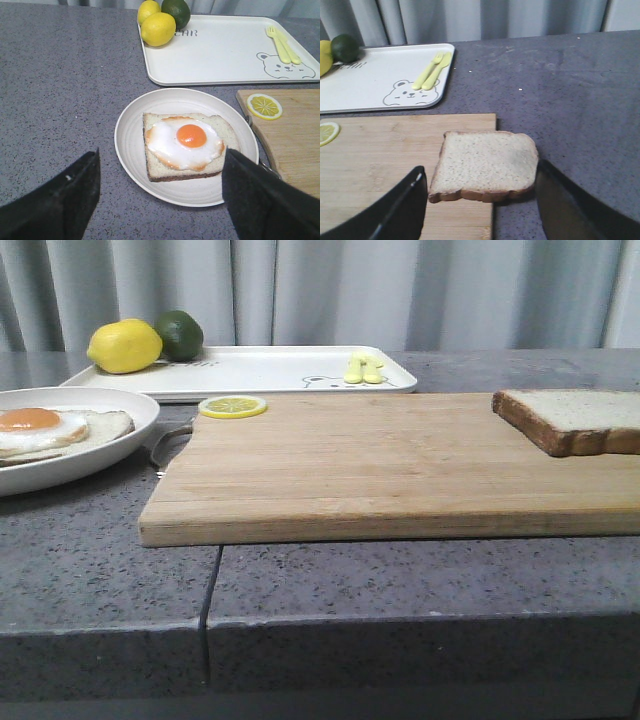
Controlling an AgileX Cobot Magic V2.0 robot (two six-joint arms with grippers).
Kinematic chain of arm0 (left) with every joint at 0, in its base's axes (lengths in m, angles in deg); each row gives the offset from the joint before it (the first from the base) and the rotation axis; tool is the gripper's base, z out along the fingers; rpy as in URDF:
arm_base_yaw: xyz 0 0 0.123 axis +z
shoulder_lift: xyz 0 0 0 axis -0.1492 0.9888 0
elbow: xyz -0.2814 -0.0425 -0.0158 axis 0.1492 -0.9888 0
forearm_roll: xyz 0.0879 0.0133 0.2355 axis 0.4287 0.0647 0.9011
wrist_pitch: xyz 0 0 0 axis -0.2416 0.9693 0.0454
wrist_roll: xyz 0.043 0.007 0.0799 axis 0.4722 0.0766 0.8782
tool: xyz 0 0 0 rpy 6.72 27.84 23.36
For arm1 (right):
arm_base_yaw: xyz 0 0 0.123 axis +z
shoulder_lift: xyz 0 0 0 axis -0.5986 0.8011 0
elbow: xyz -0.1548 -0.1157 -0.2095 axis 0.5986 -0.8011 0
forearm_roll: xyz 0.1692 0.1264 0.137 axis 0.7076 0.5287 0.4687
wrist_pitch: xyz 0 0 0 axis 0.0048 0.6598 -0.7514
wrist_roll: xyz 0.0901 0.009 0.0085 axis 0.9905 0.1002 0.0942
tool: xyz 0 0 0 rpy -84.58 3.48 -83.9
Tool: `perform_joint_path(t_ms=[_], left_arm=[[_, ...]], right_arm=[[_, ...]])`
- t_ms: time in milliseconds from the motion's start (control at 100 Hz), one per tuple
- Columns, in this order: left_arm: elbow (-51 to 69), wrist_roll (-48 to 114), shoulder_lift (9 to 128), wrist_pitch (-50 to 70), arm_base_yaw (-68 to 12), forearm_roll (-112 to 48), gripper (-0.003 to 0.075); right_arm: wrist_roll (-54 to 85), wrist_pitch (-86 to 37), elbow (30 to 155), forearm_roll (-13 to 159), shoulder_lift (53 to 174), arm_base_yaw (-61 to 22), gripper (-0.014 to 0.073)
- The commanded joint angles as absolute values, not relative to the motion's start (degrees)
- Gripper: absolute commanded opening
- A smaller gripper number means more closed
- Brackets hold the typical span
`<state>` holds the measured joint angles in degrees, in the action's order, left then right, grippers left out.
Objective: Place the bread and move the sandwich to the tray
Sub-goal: 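Lower the right gripper over the bread slice on the cutting board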
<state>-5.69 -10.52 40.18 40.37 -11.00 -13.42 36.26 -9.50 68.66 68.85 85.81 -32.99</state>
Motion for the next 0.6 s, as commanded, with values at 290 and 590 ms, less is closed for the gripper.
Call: perform_joint_path(t_ms=[290, 590], left_arm=[[-3.66, -11.07, 40.87, 36.74, -10.89, -14.21, 0.0483], [-3.66, -11.07, 40.87, 36.74, -10.89, -14.21, 0.0482]], right_arm=[[8.00, -13.95, 70.46, 103.87, 95.29, -49.91, 0.0477], [-12.24, -13.42, 70.46, 130.21, 108.02, -55.07, 0.0477]])
